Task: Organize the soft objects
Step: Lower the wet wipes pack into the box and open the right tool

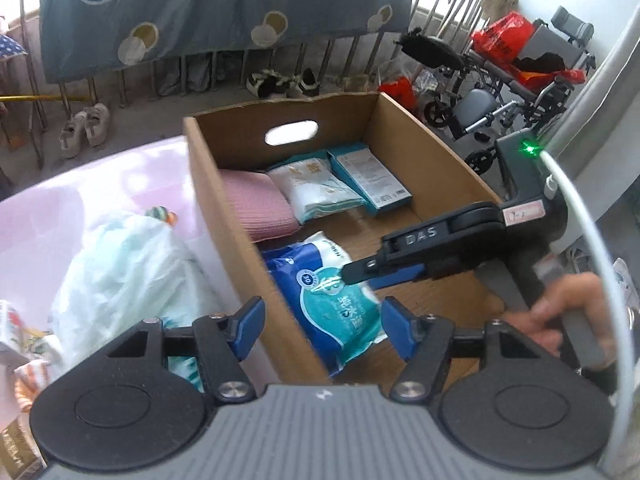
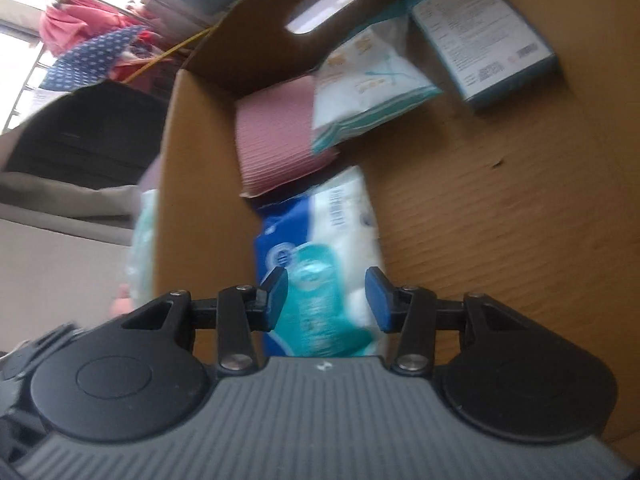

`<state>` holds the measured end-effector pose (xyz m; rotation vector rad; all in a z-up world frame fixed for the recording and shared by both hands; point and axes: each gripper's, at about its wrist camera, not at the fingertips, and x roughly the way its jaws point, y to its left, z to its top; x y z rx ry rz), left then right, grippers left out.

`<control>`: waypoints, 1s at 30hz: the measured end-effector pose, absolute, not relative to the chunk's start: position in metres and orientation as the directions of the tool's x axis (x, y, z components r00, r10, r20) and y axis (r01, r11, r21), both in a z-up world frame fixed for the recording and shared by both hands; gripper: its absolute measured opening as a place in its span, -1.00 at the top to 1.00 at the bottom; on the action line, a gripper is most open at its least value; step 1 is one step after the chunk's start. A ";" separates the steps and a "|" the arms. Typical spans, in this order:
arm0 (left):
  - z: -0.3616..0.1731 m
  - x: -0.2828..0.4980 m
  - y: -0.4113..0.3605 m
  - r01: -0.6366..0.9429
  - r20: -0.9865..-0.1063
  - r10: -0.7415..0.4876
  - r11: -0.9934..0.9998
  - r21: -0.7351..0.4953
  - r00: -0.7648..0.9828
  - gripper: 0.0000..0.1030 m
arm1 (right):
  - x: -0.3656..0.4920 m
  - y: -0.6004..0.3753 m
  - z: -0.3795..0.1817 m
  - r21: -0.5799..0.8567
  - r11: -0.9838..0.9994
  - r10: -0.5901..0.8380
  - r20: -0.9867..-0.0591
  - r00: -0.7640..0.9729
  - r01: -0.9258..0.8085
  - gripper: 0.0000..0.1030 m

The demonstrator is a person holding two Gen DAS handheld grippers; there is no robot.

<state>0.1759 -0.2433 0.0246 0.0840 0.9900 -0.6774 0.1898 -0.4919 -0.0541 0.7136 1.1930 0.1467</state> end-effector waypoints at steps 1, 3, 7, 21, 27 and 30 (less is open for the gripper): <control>0.027 0.174 -0.234 0.554 -0.788 -0.490 0.798 -0.236 0.371 -0.27 | 0.189 -0.492 -0.053 0.570 0.780 0.454 -0.799 0.393 0.259 0.16; 0.034 0.171 -0.219 0.540 -0.779 -0.496 0.805 -0.246 0.384 -0.27 | 0.186 -0.493 -0.049 0.563 0.783 0.444 -0.804 0.395 0.265 0.16; 0.039 0.163 -0.185 0.511 -0.758 -0.501 0.819 -0.260 0.417 -0.28 | 0.180 -0.487 -0.054 0.515 0.809 0.417 -0.843 0.341 0.285 0.17; 0.014 0.118 -0.046 0.285 -0.773 -0.323 0.939 -0.191 0.547 -0.28 | 0.198 -0.460 -0.069 0.503 0.790 0.368 -0.847 0.385 0.351 0.34; 0.011 0.078 0.006 0.156 -0.745 -0.221 0.975 -0.158 0.629 -0.32 | 0.187 -0.465 -0.061 0.526 0.768 0.396 -0.838 0.376 0.366 0.08; 0.008 0.062 0.026 0.098 -0.729 -0.148 0.989 -0.111 0.669 -0.35 | 0.175 -0.467 -0.047 0.527 0.773 0.380 -0.830 0.408 0.354 0.02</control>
